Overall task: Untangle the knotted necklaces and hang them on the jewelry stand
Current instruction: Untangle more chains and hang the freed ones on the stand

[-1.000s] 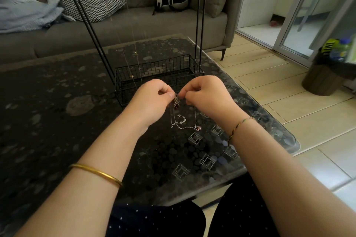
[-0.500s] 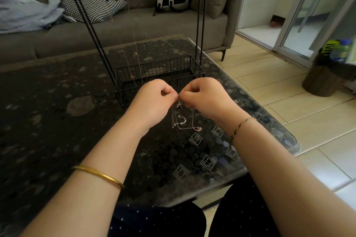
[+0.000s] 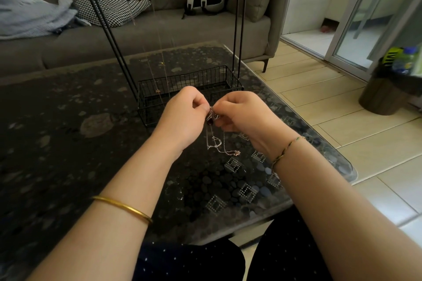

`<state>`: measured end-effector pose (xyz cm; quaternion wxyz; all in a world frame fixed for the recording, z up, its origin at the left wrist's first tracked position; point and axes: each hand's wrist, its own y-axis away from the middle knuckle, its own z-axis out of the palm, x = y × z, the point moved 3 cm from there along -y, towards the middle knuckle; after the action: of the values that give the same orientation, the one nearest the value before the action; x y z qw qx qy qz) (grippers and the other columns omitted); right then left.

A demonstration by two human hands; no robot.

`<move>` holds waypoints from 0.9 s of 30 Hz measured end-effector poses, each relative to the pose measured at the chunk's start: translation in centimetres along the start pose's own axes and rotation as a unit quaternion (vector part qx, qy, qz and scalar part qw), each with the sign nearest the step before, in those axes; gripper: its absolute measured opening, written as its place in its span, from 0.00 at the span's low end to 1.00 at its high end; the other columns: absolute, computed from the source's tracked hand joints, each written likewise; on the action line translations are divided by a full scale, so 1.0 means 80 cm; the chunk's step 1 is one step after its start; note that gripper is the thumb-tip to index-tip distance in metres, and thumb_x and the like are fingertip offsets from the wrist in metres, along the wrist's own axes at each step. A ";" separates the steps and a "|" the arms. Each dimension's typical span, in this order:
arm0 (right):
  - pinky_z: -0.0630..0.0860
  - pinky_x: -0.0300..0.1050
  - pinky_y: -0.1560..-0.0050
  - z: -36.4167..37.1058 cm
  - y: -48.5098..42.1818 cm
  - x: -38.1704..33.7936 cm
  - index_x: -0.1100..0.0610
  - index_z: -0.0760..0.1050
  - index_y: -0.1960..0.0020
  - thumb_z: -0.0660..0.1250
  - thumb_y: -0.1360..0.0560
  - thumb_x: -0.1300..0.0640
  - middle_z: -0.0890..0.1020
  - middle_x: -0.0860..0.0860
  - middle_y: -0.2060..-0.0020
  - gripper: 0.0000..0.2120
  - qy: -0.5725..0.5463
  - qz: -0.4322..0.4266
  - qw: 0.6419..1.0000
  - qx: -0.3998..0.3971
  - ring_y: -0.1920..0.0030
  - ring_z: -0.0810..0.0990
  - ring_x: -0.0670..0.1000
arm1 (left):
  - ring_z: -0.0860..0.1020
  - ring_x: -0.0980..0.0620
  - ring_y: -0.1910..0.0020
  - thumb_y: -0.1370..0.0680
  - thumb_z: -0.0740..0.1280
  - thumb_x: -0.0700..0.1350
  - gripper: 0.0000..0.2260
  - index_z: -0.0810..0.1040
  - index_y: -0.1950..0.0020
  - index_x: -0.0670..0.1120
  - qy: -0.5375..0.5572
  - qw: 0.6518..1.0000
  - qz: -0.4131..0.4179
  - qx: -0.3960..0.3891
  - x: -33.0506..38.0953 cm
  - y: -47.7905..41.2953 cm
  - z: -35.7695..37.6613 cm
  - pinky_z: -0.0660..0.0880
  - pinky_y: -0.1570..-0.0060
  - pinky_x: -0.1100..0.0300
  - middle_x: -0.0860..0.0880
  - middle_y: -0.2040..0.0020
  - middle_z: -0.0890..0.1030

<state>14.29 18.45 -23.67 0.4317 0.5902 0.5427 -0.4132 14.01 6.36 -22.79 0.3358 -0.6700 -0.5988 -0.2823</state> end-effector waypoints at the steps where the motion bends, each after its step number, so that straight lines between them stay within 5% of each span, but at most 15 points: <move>1: 0.79 0.45 0.57 0.000 0.000 0.000 0.62 0.77 0.53 0.62 0.24 0.62 0.80 0.54 0.64 0.06 -0.009 -0.001 1.000 -0.001 0.64 0.79 0.48 | 0.77 0.50 0.52 0.20 0.61 0.41 0.07 0.72 0.57 0.50 0.018 1.000 -0.010 -0.002 -0.001 -0.001 0.001 0.76 0.51 0.54 0.50 0.53 0.77; 6: 0.77 0.43 0.58 0.001 -0.001 0.002 0.59 0.76 0.58 0.62 0.23 0.62 0.79 0.53 0.65 0.06 -0.033 -0.004 0.999 -0.010 0.64 0.78 0.48 | 0.80 0.47 0.48 0.20 0.62 0.40 0.08 0.75 0.58 0.49 0.161 0.983 -0.072 -0.045 -0.014 -0.005 0.003 0.78 0.51 0.55 0.46 0.52 0.80; 15: 0.77 0.40 0.60 -0.001 -0.002 0.000 0.57 0.75 0.57 0.61 0.22 0.61 0.79 0.51 0.62 0.06 0.044 -0.043 0.998 0.018 0.63 0.79 0.46 | 0.73 0.58 0.59 0.20 0.63 0.44 0.04 0.76 0.53 0.48 -0.080 0.996 0.038 0.030 -0.004 -0.004 -0.004 0.66 0.64 0.66 0.54 0.57 0.75; 20: 0.79 0.53 0.57 0.001 0.001 -0.004 0.61 0.76 0.56 0.62 0.24 0.62 0.81 0.54 0.63 0.05 0.085 -0.070 0.993 0.031 0.61 0.79 0.54 | 0.78 0.52 0.57 0.21 0.64 0.40 0.05 0.75 0.54 0.50 -0.015 0.999 0.031 0.003 -0.010 -0.004 -0.004 0.75 0.56 0.58 0.48 0.58 0.80; 27: 0.79 0.56 0.56 -0.002 0.001 -0.006 0.60 0.76 0.58 0.61 0.25 0.64 0.80 0.53 0.65 0.06 0.084 -0.073 0.993 0.044 0.61 0.79 0.56 | 0.75 0.59 0.62 0.24 0.69 0.41 0.04 0.79 0.54 0.50 -0.065 0.993 0.101 0.012 -0.003 -0.002 -0.006 0.70 0.62 0.66 0.54 0.62 0.78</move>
<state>14.33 18.47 -23.16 0.3267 0.6004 0.6000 -0.4157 13.84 5.86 -22.65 0.3307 -0.7401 -0.5519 -0.1957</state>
